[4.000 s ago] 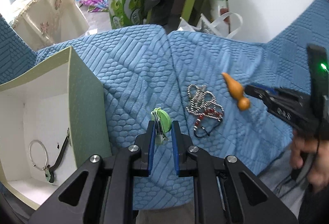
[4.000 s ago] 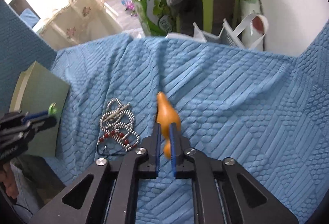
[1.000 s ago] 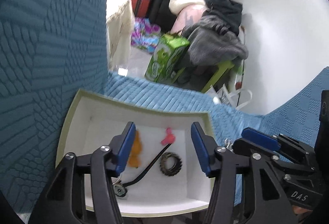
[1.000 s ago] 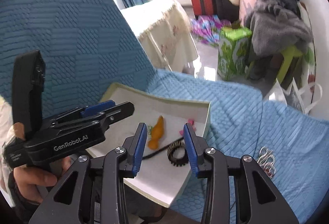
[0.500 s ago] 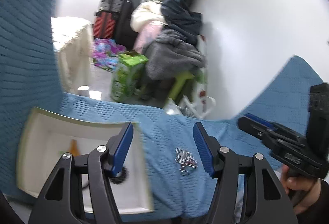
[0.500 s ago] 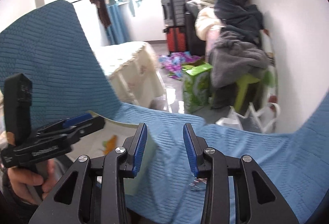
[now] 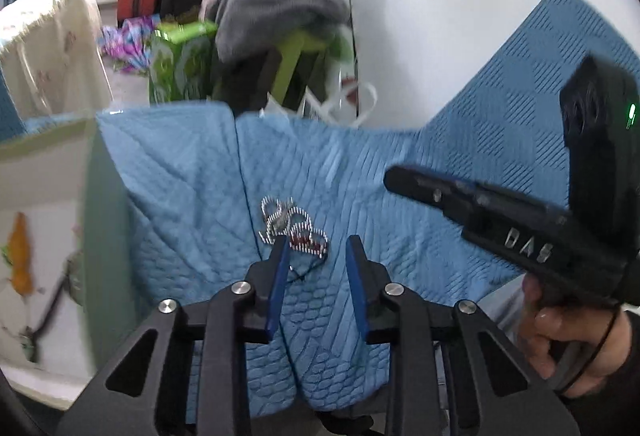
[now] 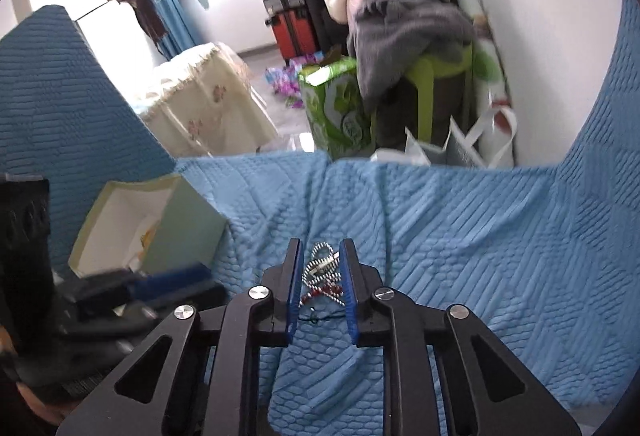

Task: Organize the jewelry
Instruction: 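Grasp the red-beaded strand with the left gripper while the right gripper grasps a small silver piece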

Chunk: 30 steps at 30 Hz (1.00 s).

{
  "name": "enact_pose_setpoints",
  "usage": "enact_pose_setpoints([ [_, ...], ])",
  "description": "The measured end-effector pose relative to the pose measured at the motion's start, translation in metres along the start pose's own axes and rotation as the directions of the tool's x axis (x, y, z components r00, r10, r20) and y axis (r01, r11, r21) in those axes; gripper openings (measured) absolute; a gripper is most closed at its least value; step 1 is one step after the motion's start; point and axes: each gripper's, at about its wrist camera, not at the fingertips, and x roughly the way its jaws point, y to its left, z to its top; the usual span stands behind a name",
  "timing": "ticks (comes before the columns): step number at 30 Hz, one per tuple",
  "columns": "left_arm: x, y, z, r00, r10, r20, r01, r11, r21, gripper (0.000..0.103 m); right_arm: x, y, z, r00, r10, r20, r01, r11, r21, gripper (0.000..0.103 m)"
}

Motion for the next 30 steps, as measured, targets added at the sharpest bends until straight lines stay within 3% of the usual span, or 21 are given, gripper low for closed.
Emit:
enact_pose_setpoints([
  [7, 0.052, 0.007, -0.013, 0.994, 0.089, -0.069, -0.089, 0.996, 0.015, 0.028, 0.029, -0.023, -0.004, 0.997, 0.010, -0.075, -0.008, 1.000, 0.027, 0.014],
  [11, 0.069, 0.014, -0.018, 0.989, 0.099, -0.109, -0.099, 0.995, 0.004, 0.027, 0.041, -0.025, -0.008, 0.993, 0.007, -0.114, -0.006, 1.000, 0.016, 0.014],
  [16, 0.083, 0.013, -0.017, 0.986, 0.094, -0.139, -0.092, 0.996, 0.020, 0.018, 0.051, -0.032, -0.010, 0.990, 0.024, -0.142, -0.020, 0.999, 0.029, 0.014],
  [21, 0.085, 0.009, -0.015, 0.986, 0.106, -0.130, -0.099, 0.993, 0.065, 0.018, 0.060, -0.036, -0.010, 0.986, 0.035, -0.163, -0.026, 0.998, 0.052, 0.014],
  [24, 0.089, -0.001, -0.017, 0.982, 0.138, -0.125, -0.120, 0.983, 0.141, 0.018, 0.064, -0.035, -0.008, 0.985, 0.047, -0.167, -0.037, 0.998, 0.060, 0.014],
  [25, 0.091, -0.006, -0.018, 0.982, 0.141, -0.129, -0.120, 0.980, 0.158, 0.017, 0.067, -0.036, -0.007, 0.984, 0.048, -0.170, -0.038, 0.997, 0.061, 0.014],
  [26, 0.092, -0.007, -0.018, 0.980, 0.148, -0.132, -0.125, 0.977, 0.171, 0.008, 0.071, -0.036, -0.006, 0.983, 0.050, -0.175, -0.039, 0.997, 0.064, 0.014],
  [30, 0.088, -0.010, -0.025, 0.979, 0.149, -0.139, -0.123, 0.975, 0.183, 0.006, 0.093, -0.033, -0.009, 0.971, 0.044, -0.234, -0.031, 0.998, 0.059, 0.014],
])
